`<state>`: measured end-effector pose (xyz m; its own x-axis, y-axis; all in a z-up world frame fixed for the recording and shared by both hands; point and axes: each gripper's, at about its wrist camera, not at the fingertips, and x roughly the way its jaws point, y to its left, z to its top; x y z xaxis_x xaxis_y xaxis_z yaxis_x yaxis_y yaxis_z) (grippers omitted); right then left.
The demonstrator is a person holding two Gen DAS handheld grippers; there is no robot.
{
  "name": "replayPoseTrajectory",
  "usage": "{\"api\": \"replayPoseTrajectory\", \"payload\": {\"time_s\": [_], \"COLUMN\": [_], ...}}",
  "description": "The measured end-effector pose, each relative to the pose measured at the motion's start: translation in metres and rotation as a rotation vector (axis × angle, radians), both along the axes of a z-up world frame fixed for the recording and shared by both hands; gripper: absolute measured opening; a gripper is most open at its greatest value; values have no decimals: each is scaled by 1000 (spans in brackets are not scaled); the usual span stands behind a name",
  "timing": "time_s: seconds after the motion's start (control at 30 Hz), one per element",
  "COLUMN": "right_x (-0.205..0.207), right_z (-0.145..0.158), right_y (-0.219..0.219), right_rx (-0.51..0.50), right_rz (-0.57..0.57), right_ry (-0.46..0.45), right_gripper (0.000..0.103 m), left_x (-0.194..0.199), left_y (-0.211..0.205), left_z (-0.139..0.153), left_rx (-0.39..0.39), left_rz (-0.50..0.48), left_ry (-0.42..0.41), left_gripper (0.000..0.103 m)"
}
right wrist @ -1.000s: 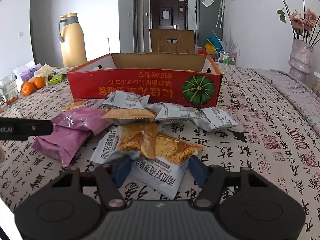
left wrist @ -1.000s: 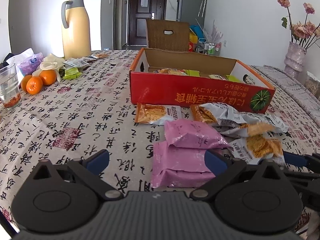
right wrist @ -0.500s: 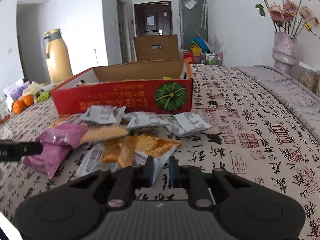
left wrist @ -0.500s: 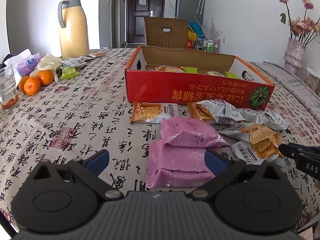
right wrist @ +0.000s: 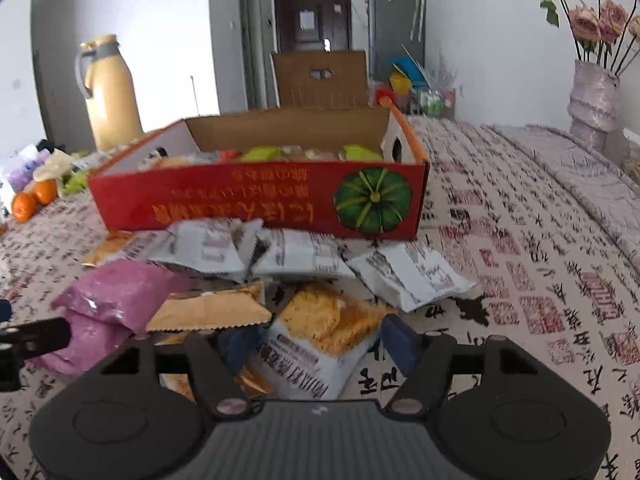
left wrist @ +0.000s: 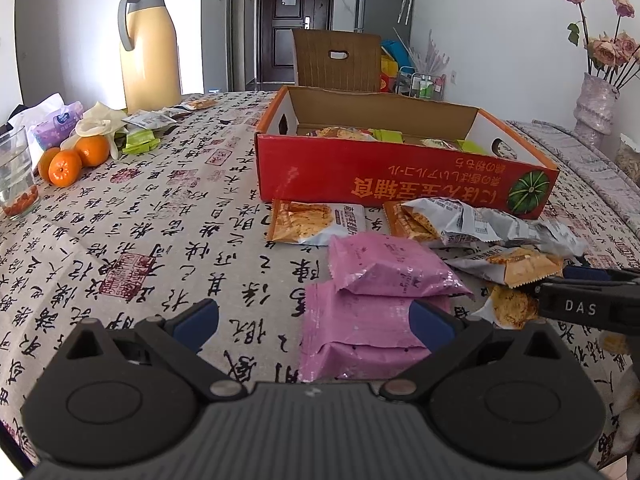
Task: Organize snacks
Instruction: 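Grasp the stacked pink packets with left gripper while right grasps a biscuit pack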
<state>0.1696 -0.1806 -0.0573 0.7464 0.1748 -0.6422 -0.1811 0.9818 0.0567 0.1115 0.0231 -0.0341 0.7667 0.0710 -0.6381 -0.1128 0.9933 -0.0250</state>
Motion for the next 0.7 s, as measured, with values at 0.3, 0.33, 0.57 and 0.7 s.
{"api": "replayPoseTrajectory", "payload": {"time_s": [0.3,0.33,0.57,0.7], "right_x": [-18,-21,-39,-46], "right_z": [0,0,4,7], "right_y": [-15,-18,-39,-48], "right_rx": [25,29,73,90], "right_rz": [-7,-13,-47,-52], "right_ry": [-38,-44,-76,-96], "right_gripper": [33,33,33,33], "left_x": [0,0,7,15], "left_y": [-7,-9,-18,-23], "left_z": [-2,-2,-6,-10], "left_rx": [-4,-5,-25,-22], "left_rz": [-18,-23,-47,-42], "left_ry": [14,17,58,78], "left_gripper": [103,103,103,103]}}
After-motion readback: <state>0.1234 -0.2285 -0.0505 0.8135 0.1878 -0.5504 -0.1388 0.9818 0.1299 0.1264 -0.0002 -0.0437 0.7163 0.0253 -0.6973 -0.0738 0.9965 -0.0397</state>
